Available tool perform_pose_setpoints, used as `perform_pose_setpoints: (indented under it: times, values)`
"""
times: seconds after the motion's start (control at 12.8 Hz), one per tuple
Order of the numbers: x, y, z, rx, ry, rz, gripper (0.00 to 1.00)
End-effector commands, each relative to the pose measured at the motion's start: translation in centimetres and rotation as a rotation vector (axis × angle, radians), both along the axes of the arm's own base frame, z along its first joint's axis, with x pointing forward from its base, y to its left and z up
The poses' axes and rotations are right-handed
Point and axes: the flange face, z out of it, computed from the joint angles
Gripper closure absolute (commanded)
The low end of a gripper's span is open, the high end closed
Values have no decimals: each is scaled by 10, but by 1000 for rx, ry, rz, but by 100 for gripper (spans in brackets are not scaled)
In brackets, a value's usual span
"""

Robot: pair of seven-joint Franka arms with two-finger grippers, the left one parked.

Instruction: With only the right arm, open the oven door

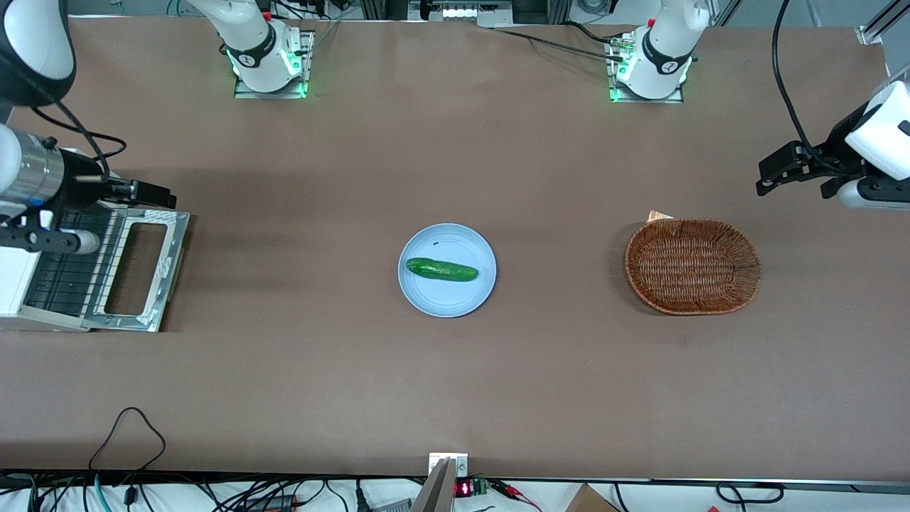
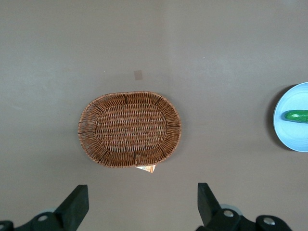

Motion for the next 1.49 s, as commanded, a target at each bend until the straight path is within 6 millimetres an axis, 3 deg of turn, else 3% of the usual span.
perform_pose_setpoints:
  times: [0.0, 1.02, 1.25, 1.41]
  values:
    - [-38, 4, -2, 21, -139, 33, 1]
    - [-49, 7, 1, -5, -147, 75, 1]
    - [-49, -9, 1, -2, -144, 102, 1]
    - [-49, -7, 1, -3, -143, 96, 1]
